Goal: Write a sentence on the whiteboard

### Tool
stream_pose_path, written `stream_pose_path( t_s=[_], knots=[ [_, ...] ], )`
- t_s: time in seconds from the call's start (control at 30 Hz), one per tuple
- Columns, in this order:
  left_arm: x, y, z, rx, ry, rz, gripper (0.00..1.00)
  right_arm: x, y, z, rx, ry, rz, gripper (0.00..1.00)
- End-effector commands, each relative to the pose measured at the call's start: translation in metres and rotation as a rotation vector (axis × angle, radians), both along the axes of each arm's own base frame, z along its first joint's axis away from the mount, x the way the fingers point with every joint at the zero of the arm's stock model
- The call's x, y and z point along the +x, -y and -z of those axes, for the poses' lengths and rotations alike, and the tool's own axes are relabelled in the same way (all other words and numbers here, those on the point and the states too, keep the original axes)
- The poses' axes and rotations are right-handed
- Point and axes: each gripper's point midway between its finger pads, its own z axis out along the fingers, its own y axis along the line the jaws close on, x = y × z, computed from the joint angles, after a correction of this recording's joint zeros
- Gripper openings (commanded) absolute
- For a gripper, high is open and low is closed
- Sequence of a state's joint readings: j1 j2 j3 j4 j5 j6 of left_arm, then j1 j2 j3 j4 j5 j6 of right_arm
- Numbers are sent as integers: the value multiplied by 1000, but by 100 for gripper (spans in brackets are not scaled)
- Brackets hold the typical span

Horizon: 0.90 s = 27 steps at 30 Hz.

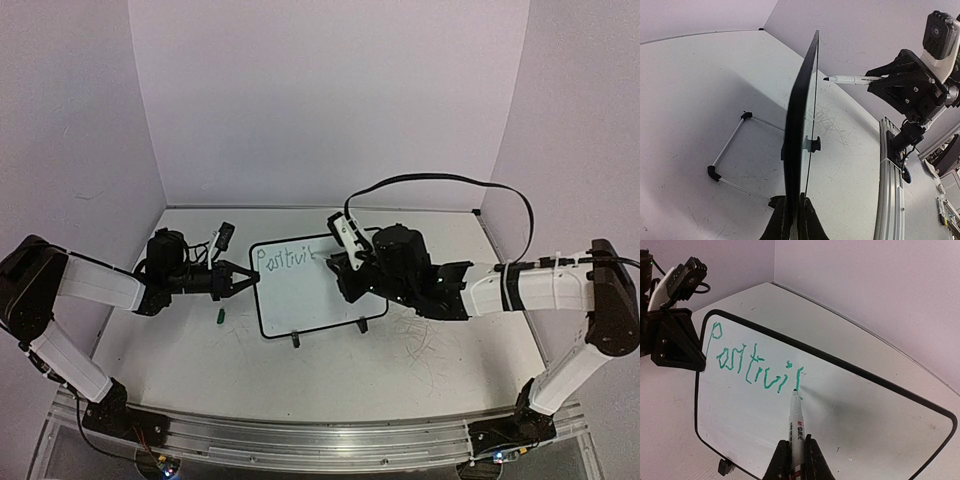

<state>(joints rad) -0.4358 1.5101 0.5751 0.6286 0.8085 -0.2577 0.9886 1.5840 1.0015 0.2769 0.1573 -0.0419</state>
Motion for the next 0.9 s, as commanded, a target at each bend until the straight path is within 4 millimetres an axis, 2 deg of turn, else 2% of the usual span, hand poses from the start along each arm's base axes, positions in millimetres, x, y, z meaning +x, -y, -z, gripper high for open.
stream_pose_path(
  t_s=[0.0,0.57,0.87],
  knots=[
    [5,0,-27,-29,125,-4,0,6,-14,-21,52,36,-21,0],
    [4,0,-26,-28,123,-1,0,14,-17,-19,38,49,7,0],
    [4,0,-26,-28,126,-4,0,20,2,-12,1,51,95,0]
  ],
)
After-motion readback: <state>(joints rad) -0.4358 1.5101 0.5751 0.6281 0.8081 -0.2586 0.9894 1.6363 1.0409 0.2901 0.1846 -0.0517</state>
